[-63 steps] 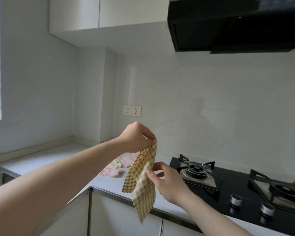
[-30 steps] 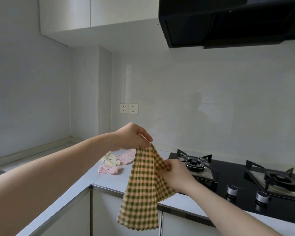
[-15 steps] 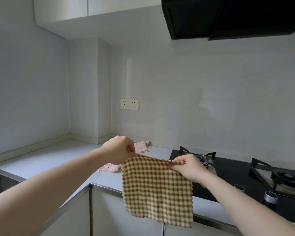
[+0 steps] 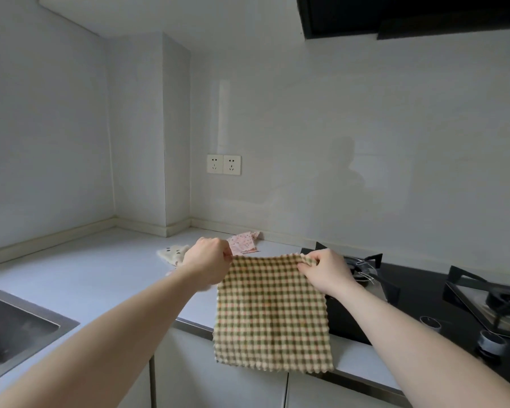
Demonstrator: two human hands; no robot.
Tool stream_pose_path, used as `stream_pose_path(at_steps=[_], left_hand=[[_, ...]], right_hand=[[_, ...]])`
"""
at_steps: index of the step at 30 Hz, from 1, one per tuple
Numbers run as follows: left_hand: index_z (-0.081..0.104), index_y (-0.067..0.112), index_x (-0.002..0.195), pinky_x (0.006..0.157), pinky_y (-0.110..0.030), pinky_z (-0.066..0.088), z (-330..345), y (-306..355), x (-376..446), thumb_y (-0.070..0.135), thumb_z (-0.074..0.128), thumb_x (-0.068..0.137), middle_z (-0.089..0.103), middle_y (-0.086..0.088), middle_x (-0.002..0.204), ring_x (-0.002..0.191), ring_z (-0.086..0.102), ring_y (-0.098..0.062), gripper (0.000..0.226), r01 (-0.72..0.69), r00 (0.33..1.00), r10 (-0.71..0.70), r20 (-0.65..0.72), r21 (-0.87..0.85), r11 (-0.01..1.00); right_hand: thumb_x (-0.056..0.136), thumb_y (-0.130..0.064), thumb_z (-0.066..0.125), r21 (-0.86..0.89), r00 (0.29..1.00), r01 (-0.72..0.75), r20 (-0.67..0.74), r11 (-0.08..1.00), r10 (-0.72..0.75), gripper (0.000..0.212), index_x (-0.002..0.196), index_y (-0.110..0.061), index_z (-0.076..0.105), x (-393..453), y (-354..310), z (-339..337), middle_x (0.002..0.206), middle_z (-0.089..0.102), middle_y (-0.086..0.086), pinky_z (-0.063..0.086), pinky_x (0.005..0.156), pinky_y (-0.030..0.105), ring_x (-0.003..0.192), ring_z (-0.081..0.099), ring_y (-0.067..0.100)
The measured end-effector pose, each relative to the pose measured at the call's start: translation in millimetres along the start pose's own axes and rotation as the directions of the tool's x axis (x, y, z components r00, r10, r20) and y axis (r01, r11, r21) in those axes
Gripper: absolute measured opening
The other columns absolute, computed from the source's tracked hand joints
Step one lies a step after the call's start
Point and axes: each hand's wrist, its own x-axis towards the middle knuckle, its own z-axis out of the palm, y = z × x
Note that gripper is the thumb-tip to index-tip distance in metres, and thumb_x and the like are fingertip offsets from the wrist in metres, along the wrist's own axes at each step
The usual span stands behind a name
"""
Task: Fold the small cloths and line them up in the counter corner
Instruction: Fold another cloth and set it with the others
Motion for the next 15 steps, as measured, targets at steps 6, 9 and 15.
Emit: stream_pose_path(at_steps=[6,9,15], left_hand=[[0.071,0.032,0.087,0.058,-0.025,0.044,16.7,-0.6,6.2,0.056,0.063,0.091,0.073,0.010,0.079,0.077,0.069,-0.015,0.025,0.140,0.990,-0.141,0.009,-0.158,0.977],[0.074,0.030,0.081,0.062,-0.025,0.047,16.2,3.7,10.8,0.054,0.065,0.089,0.074,0.013,0.069,0.074,0.068,-0.009,0.026,0.222,0.974,-0.221,0.041,-0.348,0.911],[0.075,0.031,0.081,0.066,-0.026,0.054,12.9,17.3,9.7,0.047,0.069,0.085,0.074,0.012,0.072,0.072,0.069,-0.009,0.017,0.230,0.970,-0.243,0.033,-0.457,0.859]], right_hand=[[0.082,-0.033,0.079,0.081,0.996,-0.065,-0.048,0.995,0.069,0.025,0.067,-0.015,0.070,18.2,13.9,4.2,0.058,0.067,-0.003,0.047,0.061,0.030,0.061,0.063,0.017],[0.085,-0.021,0.078,0.265,0.992,-0.123,0.004,0.956,0.127,0.007,0.079,-0.024,0.075,24.9,19.0,4.8,0.073,0.076,-0.003,0.061,0.069,0.033,0.060,0.073,0.012],[0.086,-0.010,0.072,0.342,0.992,-0.119,0.002,0.932,0.126,0.019,0.079,-0.027,0.073,30.3,32.2,6.2,0.080,0.077,-0.004,0.063,0.078,0.035,0.074,0.075,0.017]])
